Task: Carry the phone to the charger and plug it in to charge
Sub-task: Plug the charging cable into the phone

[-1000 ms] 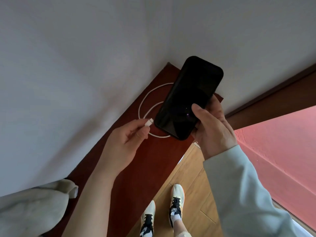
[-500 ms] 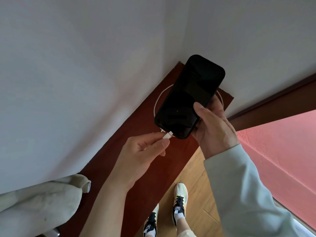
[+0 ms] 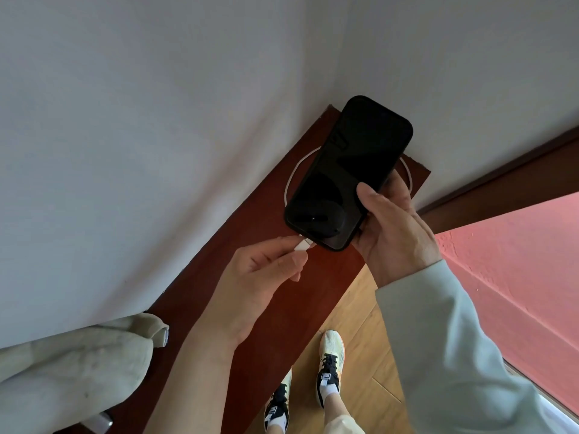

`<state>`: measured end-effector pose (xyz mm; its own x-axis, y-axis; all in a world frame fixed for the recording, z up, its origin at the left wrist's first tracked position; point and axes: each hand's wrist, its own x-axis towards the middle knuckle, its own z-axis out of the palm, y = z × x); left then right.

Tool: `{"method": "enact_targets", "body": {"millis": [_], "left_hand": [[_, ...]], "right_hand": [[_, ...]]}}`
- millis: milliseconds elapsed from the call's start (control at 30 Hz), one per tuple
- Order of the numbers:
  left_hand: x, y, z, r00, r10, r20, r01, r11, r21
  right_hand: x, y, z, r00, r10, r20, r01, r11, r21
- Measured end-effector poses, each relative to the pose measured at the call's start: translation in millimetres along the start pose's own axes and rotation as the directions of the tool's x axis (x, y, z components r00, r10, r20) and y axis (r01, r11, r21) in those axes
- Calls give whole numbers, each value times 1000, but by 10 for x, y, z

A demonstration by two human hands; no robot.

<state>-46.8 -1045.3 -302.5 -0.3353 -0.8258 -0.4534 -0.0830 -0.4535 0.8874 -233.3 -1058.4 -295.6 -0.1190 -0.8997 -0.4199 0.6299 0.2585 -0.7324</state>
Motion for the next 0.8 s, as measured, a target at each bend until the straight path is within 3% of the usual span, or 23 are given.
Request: {"method": "enact_targets", "body": {"millis": [333, 800], "left_hand": [[19, 17, 133, 990, -57, -131, 57, 998, -2], [-62, -158, 188, 988, -90, -125, 97, 994, 47]], "right_hand": [[-39, 9, 22, 998, -62, 11, 63, 989, -132], [-33, 106, -66, 998, -19, 62, 38, 949, -314]]}}
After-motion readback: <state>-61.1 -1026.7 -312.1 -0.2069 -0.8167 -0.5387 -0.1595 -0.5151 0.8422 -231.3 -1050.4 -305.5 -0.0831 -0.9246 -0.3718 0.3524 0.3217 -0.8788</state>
